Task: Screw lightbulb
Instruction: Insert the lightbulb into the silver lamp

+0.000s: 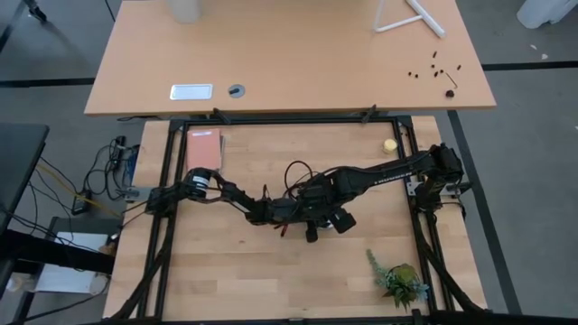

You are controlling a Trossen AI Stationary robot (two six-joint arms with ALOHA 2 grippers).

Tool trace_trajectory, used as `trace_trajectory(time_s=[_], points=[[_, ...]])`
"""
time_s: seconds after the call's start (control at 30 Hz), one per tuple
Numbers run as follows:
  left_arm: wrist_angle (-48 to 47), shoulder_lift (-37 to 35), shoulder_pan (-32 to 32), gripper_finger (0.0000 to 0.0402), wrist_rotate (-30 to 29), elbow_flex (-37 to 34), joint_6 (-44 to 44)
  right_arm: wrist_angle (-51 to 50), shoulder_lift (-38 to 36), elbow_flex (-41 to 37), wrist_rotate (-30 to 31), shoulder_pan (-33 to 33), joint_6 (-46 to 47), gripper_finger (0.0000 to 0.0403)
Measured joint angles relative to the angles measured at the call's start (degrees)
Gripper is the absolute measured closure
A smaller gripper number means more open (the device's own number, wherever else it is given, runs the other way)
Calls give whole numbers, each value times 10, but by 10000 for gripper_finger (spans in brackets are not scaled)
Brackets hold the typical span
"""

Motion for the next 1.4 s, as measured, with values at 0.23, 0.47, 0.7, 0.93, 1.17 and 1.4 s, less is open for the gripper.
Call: trace_trajectory(time_s=[0.23, 0.47, 0.7, 0.93, 1.17, 1.4], points=[[0, 0, 0, 221, -7, 0, -3, 4, 0, 0, 0, -1, 68, 150], [0, 0, -9, 221, -52, 0, 4, 9, 0, 0, 0, -4, 199, 131], [1, 0, -33, 221, -150, 0, 38, 34, 0, 0, -2, -17, 311, 144], [1, 0, -51, 221, -226, 0, 37, 53, 0, 0, 2, -23, 402, 134], [-7, 0, -67, 222, -294, 14, 22, 54, -1, 0, 31, -23, 498, 135], [-9, 0, -71, 222, -303, 18, 20, 60, -2, 0, 32, -23, 502, 132]])
